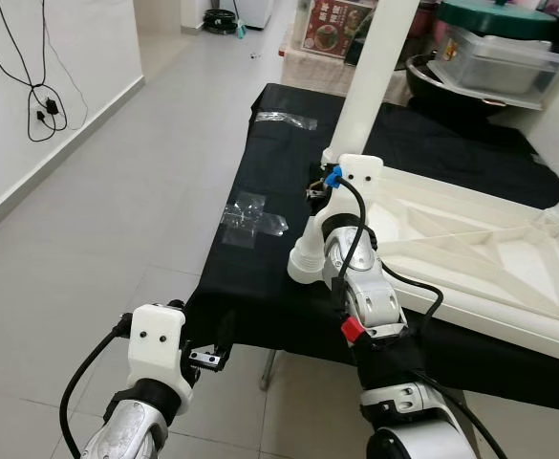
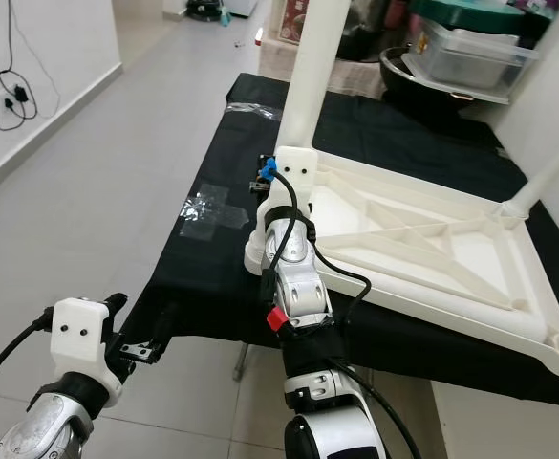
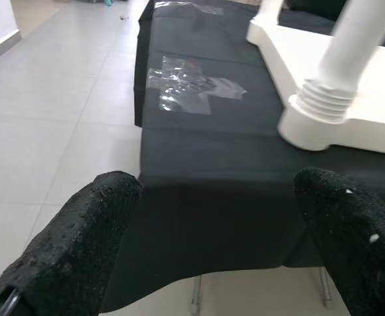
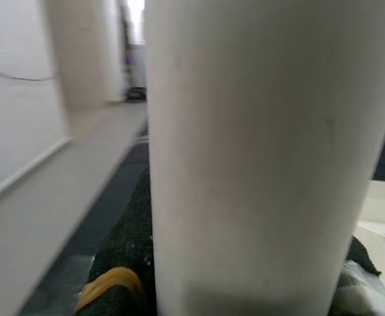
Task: Building children table
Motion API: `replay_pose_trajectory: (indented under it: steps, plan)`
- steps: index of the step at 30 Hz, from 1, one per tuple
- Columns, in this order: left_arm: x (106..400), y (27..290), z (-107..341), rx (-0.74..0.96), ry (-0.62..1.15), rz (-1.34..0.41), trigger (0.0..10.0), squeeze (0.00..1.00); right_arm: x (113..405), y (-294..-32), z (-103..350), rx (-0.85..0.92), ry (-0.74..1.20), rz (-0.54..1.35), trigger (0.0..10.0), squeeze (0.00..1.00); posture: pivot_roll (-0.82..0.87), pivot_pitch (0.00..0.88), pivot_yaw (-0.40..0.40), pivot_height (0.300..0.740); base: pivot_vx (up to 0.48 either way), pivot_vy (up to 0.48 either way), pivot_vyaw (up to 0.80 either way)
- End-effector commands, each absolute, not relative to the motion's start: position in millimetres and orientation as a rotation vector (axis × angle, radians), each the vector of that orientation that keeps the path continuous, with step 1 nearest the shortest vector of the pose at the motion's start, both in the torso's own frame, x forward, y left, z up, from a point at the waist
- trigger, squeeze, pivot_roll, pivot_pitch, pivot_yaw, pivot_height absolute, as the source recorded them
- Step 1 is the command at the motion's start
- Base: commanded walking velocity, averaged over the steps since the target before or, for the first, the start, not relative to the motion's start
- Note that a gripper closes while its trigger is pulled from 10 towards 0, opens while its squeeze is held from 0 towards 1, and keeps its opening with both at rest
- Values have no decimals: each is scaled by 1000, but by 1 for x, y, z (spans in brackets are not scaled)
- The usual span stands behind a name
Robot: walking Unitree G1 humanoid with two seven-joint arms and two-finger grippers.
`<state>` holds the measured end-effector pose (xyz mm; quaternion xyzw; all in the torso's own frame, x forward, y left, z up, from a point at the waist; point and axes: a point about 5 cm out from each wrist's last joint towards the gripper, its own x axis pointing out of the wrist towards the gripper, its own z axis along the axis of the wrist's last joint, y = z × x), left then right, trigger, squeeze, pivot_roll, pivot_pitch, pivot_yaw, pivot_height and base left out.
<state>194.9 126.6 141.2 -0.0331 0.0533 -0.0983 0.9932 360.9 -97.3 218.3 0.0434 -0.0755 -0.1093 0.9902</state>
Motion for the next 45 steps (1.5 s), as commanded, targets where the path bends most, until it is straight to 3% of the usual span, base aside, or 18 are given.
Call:
replay_pose_trajectory:
  steps: [1,5,14,15,23,35,36,45]
  plan:
    - [195,126,138,-52,118,-203,10000,0,356,-101,193,100,-2,-423,0,0,116,93,-148,740,0,0,0]
    - [195,124,138,-49,118,-208,10000,0,354,-93,191,145,53,-514,0,0,116,90,-147,740,0,0,0]
    - [194,123,137,-48,121,-213,10000,0,350,-86,192,187,62,-514,0,0,116,88,-148,740,0,0,0]
    - [194,123,136,-47,124,-216,10000,0,349,-83,193,227,63,-472,10000,0,112,89,-147,740,0,0,0]
    - [195,122,135,-43,128,-222,10000,0,349,-78,193,256,79,-384,10000,0,113,85,-143,740,0,0,0]
    - [196,122,133,-36,135,-226,10000,0,346,-85,193,134,26,-359,10000,0,113,86,-137,740,0,0,0]
    - [196,123,133,-36,135,-226,10000,0,345,-84,192,143,29,-354,10000,988,114,87,-135,740,0,0,0]
    - [195,123,132,-35,139,-225,10000,0,344,-82,193,159,23,-335,10000,1000,117,88,-137,740,0,0,0]
